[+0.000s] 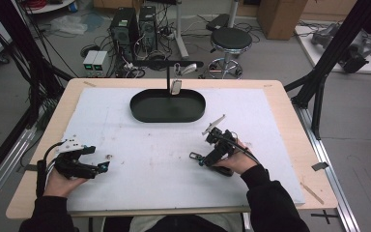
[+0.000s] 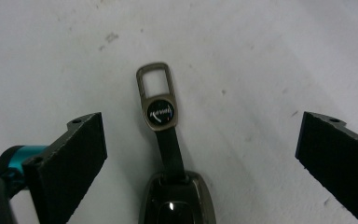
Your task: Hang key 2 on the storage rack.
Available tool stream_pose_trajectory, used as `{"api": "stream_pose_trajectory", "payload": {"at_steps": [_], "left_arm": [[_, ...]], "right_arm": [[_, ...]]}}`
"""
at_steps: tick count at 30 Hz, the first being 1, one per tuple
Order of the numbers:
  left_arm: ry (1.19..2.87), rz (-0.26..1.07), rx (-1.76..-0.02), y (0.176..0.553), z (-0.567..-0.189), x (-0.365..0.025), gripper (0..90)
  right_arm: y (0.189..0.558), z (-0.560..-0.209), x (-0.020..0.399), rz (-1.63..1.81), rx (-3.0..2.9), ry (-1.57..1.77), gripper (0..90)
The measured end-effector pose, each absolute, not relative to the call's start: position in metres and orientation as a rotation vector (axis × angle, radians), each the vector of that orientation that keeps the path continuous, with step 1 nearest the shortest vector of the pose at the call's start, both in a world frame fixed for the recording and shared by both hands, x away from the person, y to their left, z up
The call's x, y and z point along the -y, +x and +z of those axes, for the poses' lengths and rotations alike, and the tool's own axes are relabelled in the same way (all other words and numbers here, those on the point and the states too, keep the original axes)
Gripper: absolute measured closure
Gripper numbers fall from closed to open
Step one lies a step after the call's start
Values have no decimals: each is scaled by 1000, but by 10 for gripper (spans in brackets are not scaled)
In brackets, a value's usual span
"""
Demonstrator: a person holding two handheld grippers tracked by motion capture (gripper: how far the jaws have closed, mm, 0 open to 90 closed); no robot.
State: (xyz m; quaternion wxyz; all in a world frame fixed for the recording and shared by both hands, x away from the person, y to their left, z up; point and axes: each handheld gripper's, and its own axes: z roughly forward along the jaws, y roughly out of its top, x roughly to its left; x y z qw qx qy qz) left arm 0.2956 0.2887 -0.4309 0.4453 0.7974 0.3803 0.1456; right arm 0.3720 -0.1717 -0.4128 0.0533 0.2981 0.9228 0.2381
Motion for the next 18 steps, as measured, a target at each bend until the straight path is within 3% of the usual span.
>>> {"api": "stream_pose_trajectory", "payload": {"at_steps": [7, 12, 13, 17, 18], "left_arm": [[1974, 359, -946, 296, -431, -288, 117], [1979, 361, -942, 296, -431, -289, 117], [1976, 360, -944, 296, -431, -288, 117], [1978, 361, -945, 296, -431, -289, 117], [1978, 361, -945, 296, -431, -289, 117]], "right_arm": [[364, -419, 173, 708, -2793, 880, 50], [360, -422, 174, 708, -2784, 847, 169], [359, -422, 174, 723, -2782, 840, 236], [356, -423, 172, 725, -2789, 806, 364], [356, -423, 172, 725, -2789, 806, 364]]}}
